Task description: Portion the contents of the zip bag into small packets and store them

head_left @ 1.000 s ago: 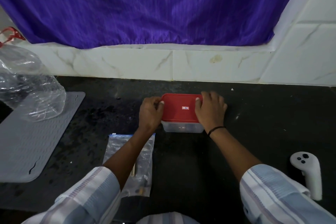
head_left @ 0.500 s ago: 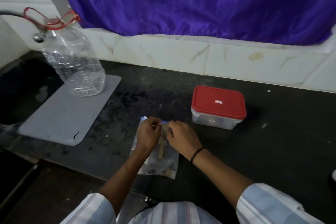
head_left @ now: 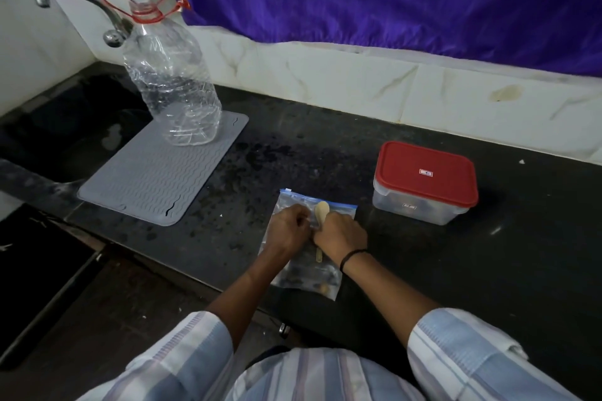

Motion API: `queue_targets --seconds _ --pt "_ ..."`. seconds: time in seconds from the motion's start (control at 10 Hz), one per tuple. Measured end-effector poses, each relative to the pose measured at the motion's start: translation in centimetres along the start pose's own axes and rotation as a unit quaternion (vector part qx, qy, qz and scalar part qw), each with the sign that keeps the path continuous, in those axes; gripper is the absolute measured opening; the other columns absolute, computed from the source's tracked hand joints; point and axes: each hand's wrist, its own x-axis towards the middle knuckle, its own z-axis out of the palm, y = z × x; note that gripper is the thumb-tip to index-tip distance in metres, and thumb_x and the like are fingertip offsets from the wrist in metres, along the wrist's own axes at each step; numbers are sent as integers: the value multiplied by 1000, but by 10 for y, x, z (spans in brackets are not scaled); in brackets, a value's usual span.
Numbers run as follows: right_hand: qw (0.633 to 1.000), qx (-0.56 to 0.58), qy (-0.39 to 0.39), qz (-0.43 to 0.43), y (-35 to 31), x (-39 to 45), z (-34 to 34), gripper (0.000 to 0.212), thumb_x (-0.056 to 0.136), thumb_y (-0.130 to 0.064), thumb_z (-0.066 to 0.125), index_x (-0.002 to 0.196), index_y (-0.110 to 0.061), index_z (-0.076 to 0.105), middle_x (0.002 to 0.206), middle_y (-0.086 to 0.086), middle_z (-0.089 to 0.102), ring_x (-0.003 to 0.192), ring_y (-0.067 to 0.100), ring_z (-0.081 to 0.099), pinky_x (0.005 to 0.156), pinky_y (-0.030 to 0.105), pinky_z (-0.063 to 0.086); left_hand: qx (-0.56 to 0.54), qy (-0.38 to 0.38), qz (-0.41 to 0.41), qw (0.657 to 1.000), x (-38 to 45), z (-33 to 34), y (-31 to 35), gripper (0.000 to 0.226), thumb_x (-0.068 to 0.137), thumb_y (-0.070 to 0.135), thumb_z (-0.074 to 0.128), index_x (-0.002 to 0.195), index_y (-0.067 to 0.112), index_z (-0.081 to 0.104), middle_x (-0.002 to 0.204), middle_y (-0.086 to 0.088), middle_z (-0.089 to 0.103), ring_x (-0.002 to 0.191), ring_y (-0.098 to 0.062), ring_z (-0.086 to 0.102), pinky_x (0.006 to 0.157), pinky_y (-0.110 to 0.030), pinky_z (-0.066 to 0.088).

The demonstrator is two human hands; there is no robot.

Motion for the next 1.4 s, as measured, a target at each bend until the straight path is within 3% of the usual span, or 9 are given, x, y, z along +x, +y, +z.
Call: queue_targets --seconds 0.2,0.3,0.4,0.5,0.6,0.9,1.1,1.2,1.4 --pt "1000 17 12 -16 7 2 -22 32 91 -36 58 114 -14 62 113 11 66 102 33 65 76 39 52 -20 5 4 1000 6 3 5 16 92 10 57 95 15 72 84 6 70 76 -8 63 65 -18 43" --pt "993 2 91 -69 18 4 -59 21 96 -31 55 106 -14 62 103 9 66 91 28 64 67 37 49 -52 11 27 998 13 6 17 14 93 7 57 94 14 69 82 6 68 73 -7 61 63 -10 42" --pt "971 -33 204 -122 45 8 -106 14 96 -28 55 98 -17 64 92 4 63 80 24 60 61 35 44 -74 -9 51 996 20 13 33 10 93 7 59 94 12 69 84 4 68 75 -7 61 68 -14 47" --pt "950 -99 276 -110 86 20 -143 17 94 -27 56 106 -22 67 97 4 63 89 27 60 69 37 44 -80 -20 77 994 27 20 46 10 93 5 62 92 9 71 86 2 69 78 -10 63 71 -16 48" --pt "953 -120 269 -68 129 33 -162 24 94 -23 56 116 -26 66 103 4 62 97 30 57 79 42 45 -77 -30 109 991 33 26 59 10 91 2 63 89 9 71 87 0 71 80 -11 64 70 -5 43" --pt "985 -48 147 -81 165 51 -158 17 93 -23 59 101 -29 73 99 0 61 96 24 58 80 38 47 -69 -11 181 981 58 36 100 11 97 17 60 94 11 69 84 0 67 75 -14 63 69 -30 52" --pt "985 -4 149 -82 166 52 -146 16 89 -25 68 104 -26 74 101 0 65 101 23 59 81 42 51 -72 -23 171 982 68 40 120 17 99 24 59 92 11 67 82 2 65 74 -10 62 65 -25 50" --pt "987 -8 143 -72 165 49 -148 25 89 -28 68 114 -23 70 113 1 64 111 24 56 90 42 49 -72 -20 159 984 70 43 126 11 97 22 62 91 13 66 80 8 63 72 -6 60 63 -15 44" --pt "985 -30 158 -68 172 46 -145 34 92 -39 60 116 -15 65 113 6 62 108 26 56 91 41 48 -63 -22 143 987 78 48 131 11 95 21 64 97 10 65 87 1 65 79 -17 64 71 -33 54"
